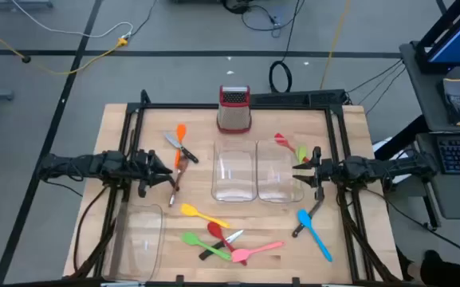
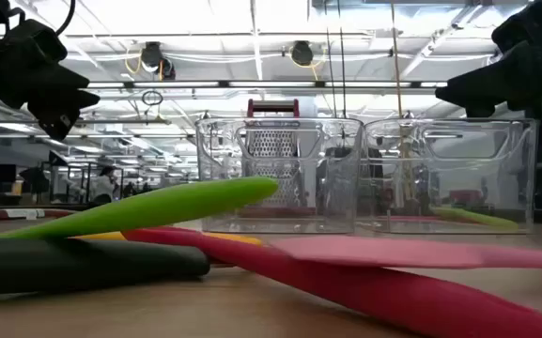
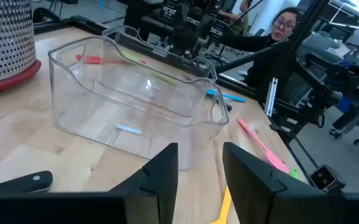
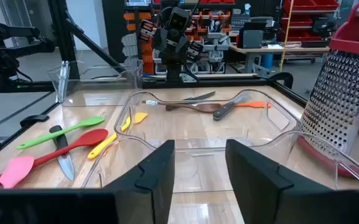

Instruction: Pick & Place Kitchen Items

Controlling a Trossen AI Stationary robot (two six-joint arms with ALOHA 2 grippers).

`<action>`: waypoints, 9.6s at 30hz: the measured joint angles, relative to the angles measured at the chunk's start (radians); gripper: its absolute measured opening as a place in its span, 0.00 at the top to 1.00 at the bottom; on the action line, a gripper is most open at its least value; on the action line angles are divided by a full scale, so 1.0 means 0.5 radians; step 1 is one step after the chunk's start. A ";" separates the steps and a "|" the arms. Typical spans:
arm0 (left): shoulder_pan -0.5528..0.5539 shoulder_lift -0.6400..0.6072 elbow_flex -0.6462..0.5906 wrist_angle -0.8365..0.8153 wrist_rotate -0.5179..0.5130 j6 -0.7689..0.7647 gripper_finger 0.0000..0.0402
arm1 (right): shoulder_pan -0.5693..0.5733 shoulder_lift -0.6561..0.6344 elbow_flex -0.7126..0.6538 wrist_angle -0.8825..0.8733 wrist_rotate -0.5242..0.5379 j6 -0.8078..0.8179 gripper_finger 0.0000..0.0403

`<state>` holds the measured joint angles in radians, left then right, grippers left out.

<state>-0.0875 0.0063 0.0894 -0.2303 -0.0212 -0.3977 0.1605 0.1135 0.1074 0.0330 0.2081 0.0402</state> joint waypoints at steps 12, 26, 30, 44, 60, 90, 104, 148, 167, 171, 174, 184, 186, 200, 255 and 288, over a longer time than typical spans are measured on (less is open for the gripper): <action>0.000 0.000 0.000 -0.001 0.000 0.000 0.68 | 0.000 0.000 0.000 0.001 0.000 0.000 0.67; 0.000 0.000 0.000 -0.001 0.001 0.000 0.68 | 0.000 0.000 0.001 0.000 0.000 0.000 0.67; 0.000 0.000 -0.001 -0.001 0.001 0.000 0.68 | 0.000 0.000 0.000 0.001 0.000 0.000 0.67; 0.001 0.000 0.000 -0.001 0.001 0.000 0.68 | 0.000 0.000 0.001 0.000 0.000 0.000 0.67; 0.001 0.000 0.000 -0.001 0.001 0.000 0.68 | 0.000 0.000 0.000 0.001 0.000 0.001 0.67; 0.000 0.000 -0.001 0.000 0.000 0.000 0.68 | 0.000 0.000 0.000 0.001 0.000 0.000 0.67; 0.001 0.000 0.000 0.000 0.001 0.000 0.68 | 0.000 0.000 0.000 0.001 0.000 0.001 0.67; 0.000 0.000 -0.001 0.003 -0.052 0.338 0.68 | 0.000 -0.001 0.000 0.000 0.000 0.000 0.67; 0.000 0.001 -0.005 0.425 -0.354 0.289 0.68 | 0.001 0.000 0.000 0.020 0.000 0.001 0.67; 0.001 0.000 -0.004 0.566 -0.438 0.412 0.68 | 0.000 0.000 0.000 0.111 0.000 0.002 0.67; 0.000 0.001 -0.004 0.613 -0.460 0.425 0.68 | 0.000 0.000 0.000 0.189 0.000 0.065 0.67; 0.001 0.001 -0.003 0.619 -0.413 0.290 0.68 | 0.001 0.000 0.000 0.446 0.000 0.363 0.67; 0.000 0.001 -0.003 0.620 -0.414 0.208 0.68 | 0.000 0.000 0.000 0.473 0.000 0.386 0.67; 0.001 0.001 -0.001 0.620 -0.492 0.122 0.68 | 0.001 0.000 0.000 0.494 0.000 0.372 0.67; 0.001 0.553 0.033 0.718 -0.556 0.003 0.68 | -0.004 0.000 0.000 0.491 0.163 0.053 0.67; 0.056 1.685 0.932 -0.055 -0.076 -0.055 0.68 | -0.004 -0.001 0.000 0.485 0.158 0.052 0.67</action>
<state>-0.0593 0.8490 0.5556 -0.2577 -0.0594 -0.4250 0.1585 0.1131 0.1074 0.2756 0.2871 0.0664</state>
